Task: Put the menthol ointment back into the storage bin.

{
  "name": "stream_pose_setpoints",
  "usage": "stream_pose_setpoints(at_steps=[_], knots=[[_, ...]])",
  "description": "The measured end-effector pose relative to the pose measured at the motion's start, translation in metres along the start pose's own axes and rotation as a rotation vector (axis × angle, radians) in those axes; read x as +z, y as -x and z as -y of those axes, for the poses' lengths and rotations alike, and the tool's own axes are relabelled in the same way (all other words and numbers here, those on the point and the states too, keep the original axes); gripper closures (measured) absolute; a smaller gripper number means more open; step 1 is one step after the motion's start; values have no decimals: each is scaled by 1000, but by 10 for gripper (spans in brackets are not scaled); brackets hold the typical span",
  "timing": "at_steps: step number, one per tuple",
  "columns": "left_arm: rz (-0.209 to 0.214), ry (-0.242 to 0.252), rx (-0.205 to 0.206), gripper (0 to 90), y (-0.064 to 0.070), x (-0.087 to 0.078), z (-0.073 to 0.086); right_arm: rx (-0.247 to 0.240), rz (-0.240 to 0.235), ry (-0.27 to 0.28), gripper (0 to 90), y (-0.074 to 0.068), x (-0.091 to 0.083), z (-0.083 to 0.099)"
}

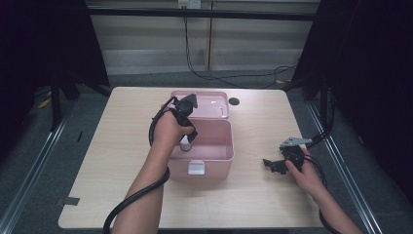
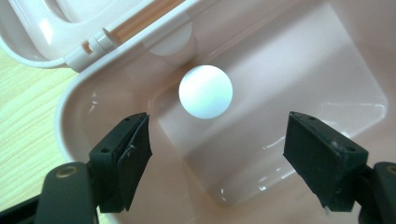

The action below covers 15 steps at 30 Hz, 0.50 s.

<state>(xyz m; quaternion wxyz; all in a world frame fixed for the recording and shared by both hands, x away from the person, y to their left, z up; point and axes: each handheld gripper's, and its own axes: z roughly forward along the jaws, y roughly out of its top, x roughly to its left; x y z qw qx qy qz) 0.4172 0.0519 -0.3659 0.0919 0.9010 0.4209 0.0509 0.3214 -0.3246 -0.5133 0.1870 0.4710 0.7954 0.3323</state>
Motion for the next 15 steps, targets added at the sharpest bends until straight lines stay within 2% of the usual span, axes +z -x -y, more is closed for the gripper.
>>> stream_pose_setpoints(at_steps=[4,8,15], knots=[[20,15,16,213,1,-10,3,0,0,0,69,0,0,0],[39,7,64,201,3,-21,6,0,0,0,69,0,0,0],[45,7,110,200,3,-33,12,-2,0,0,69,0,0,0]])
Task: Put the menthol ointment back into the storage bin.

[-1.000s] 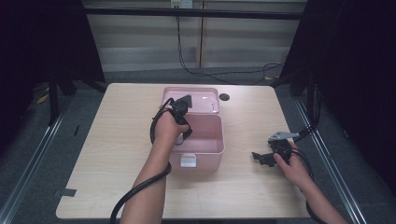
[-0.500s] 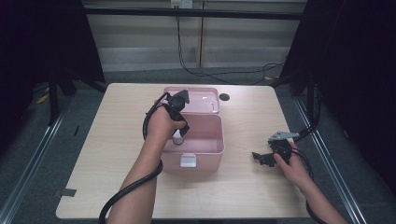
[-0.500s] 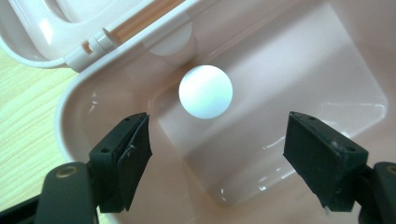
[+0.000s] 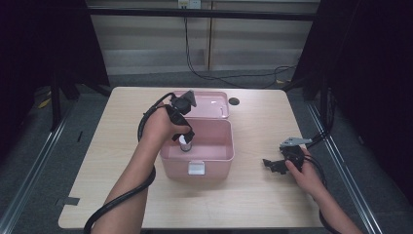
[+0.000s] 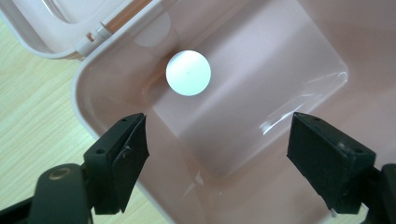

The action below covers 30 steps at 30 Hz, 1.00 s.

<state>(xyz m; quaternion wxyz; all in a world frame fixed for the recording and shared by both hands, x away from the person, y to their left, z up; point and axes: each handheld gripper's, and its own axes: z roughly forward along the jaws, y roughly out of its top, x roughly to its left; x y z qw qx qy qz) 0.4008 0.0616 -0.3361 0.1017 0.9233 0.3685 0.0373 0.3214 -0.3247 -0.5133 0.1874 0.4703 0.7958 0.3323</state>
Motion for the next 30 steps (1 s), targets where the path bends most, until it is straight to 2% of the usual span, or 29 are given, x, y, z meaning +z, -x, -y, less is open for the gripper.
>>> stream_pose_setpoints(at_steps=[12,20,30], knots=[[10,0,55,199,3,-17,14,3,-2,-2,68,0,0,0],[13,5,64,202,0,-26,27,3,-2,-2,69,0,0,0],[13,17,49,198,-11,-37,50,3,-2,-2,69,0,0,0]])
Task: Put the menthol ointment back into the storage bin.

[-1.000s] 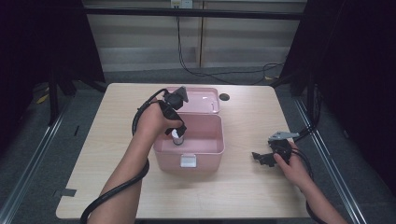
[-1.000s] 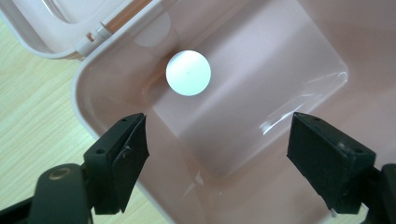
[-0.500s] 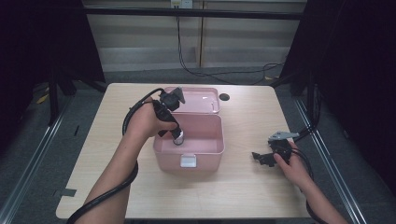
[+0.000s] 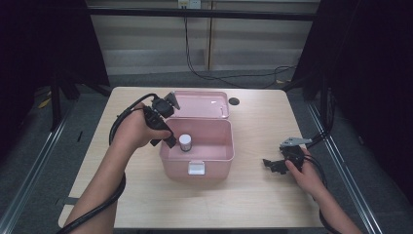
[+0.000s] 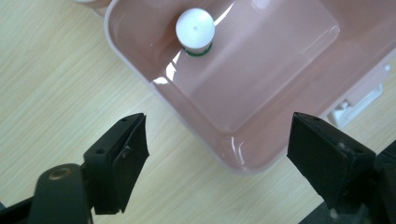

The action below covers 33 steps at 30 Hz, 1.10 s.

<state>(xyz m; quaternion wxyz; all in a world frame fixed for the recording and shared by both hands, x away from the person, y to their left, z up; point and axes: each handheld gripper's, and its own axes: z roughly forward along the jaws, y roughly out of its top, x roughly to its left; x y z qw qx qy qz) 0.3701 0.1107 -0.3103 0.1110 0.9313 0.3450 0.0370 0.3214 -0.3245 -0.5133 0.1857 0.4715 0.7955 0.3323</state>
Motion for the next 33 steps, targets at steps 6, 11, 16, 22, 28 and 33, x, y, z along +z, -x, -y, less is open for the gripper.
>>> stream_pose_setpoints(at_steps=[6,11,16,22,28,33], knots=[[2,15,-23,199,-6,-6,17,-1,0,0,69,0,0,0],[-3,16,-41,198,-11,-9,31,1,0,0,69,0,0,0],[-5,16,-48,199,-12,-9,43,1,0,0,69,0,0,0],[-3,24,-64,198,-14,-7,60,1,0,0,69,0,0,0],[4,25,-89,197,-20,4,75,3,0,-2,69,0,0,0],[16,39,-110,197,-24,15,86,2,-1,-3,69,0,0,0]])
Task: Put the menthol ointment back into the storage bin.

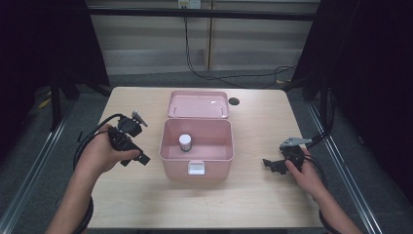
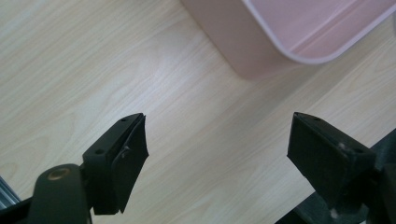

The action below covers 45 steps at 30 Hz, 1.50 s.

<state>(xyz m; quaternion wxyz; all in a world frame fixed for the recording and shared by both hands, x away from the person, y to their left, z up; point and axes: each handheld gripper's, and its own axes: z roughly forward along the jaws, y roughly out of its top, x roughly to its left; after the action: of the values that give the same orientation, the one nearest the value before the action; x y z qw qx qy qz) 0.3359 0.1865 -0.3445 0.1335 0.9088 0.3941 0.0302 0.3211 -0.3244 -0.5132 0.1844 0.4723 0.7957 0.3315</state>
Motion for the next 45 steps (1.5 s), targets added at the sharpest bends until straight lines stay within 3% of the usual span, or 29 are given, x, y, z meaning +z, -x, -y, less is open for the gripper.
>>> stream_pose_setpoints(at_steps=[12,15,30,32,33,35,41,45], knots=[[29,24,-53,197,-9,30,27,0,0,0,69,0,0,0],[36,32,-69,197,-12,44,37,0,0,0,69,0,0,0],[14,117,-101,197,-18,87,58,0,0,0,68,0,0,0],[19,118,-89,198,-18,94,60,0,0,0,69,0,0,0],[25,119,-102,197,-17,98,61,-1,0,1,69,0,0,0],[11,123,-95,197,-17,105,62,0,0,0,69,0,0,0],[-8,188,-79,198,-15,115,66,0,0,0,69,0,0,0],[-43,240,-33,198,-11,123,70,-1,0,0,69,0,0,0]])
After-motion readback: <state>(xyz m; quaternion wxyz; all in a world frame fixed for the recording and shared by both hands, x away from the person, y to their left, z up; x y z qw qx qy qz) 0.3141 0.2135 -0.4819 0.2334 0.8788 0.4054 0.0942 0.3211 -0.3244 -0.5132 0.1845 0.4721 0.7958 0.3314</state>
